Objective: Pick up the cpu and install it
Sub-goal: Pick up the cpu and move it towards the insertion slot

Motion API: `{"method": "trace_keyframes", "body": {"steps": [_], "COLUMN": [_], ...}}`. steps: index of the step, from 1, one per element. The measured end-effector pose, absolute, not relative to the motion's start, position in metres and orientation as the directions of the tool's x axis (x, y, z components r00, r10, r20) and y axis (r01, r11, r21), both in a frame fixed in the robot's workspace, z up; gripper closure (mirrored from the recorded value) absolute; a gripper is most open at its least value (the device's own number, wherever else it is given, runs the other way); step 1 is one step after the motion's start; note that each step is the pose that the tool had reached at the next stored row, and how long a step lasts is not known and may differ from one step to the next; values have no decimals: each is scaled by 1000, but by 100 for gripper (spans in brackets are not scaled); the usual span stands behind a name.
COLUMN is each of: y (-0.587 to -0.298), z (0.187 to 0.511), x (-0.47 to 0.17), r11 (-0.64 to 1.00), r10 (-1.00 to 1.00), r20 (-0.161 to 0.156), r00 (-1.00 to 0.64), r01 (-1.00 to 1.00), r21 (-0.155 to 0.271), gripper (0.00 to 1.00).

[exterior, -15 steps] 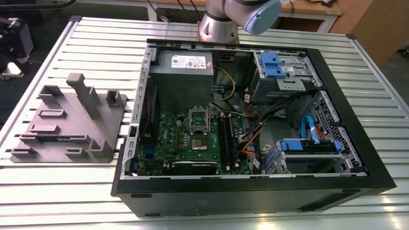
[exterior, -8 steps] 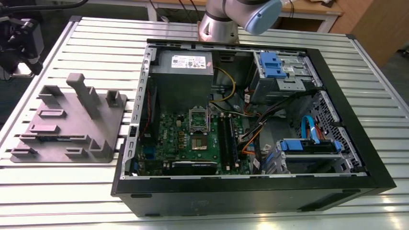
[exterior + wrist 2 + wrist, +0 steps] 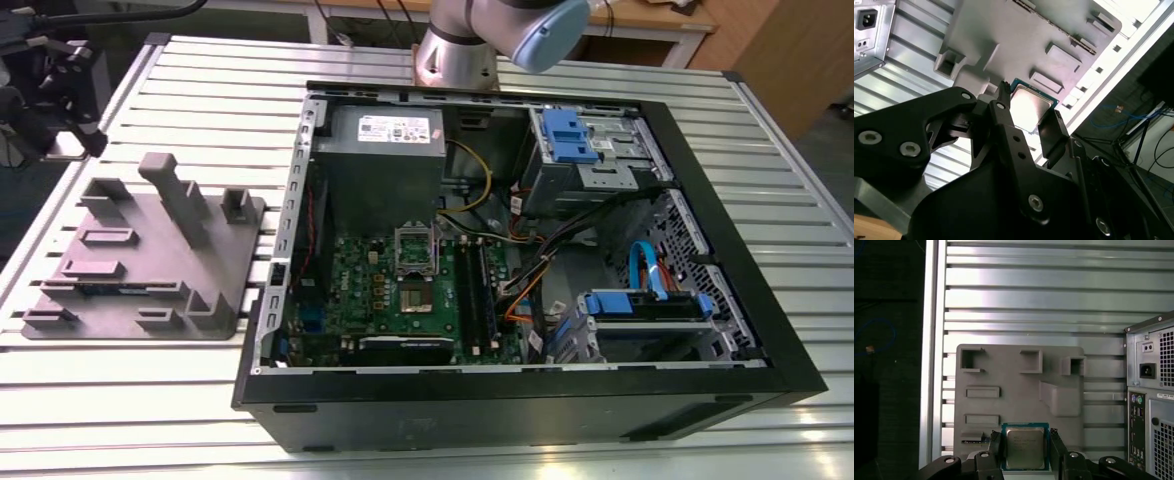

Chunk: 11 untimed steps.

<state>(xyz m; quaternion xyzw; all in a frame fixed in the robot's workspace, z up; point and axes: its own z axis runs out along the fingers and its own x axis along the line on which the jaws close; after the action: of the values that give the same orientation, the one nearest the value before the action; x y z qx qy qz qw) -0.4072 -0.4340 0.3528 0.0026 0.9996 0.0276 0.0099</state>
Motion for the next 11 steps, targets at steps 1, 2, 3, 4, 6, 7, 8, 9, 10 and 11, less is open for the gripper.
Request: {"method": "trace_keyframes", "body": {"steps": [1,2,3,4,6,7,8,9,10,11], "y": [-434,-434,-434,-434,-434,-434,-434,-434,-434,-434], "z": [353,353,353,353,353,353,353,353,353,354], "x": [-406,-405,-405,-405,-405,-405,-405,-405,-405,-405], "r11": [998,998,998,998,998,998,998,998,998,998], "r10": [6,6,6,6,6,6,6,6,6,6], "r20": [-20,-20,-20,-20,-20,-20,-20,-20,-20,-19], "r00": [-1000,-1000,-1000,-1000,-1000,-1000,-1000,-1000,-1000,-1000], "r01": [5,5,5,5,5,5,5,5,5,5], "r21": [55,55,55,55,55,55,55,55,55,55], "gripper": [53,53,53,53,53,53,53,53,53,53]}}
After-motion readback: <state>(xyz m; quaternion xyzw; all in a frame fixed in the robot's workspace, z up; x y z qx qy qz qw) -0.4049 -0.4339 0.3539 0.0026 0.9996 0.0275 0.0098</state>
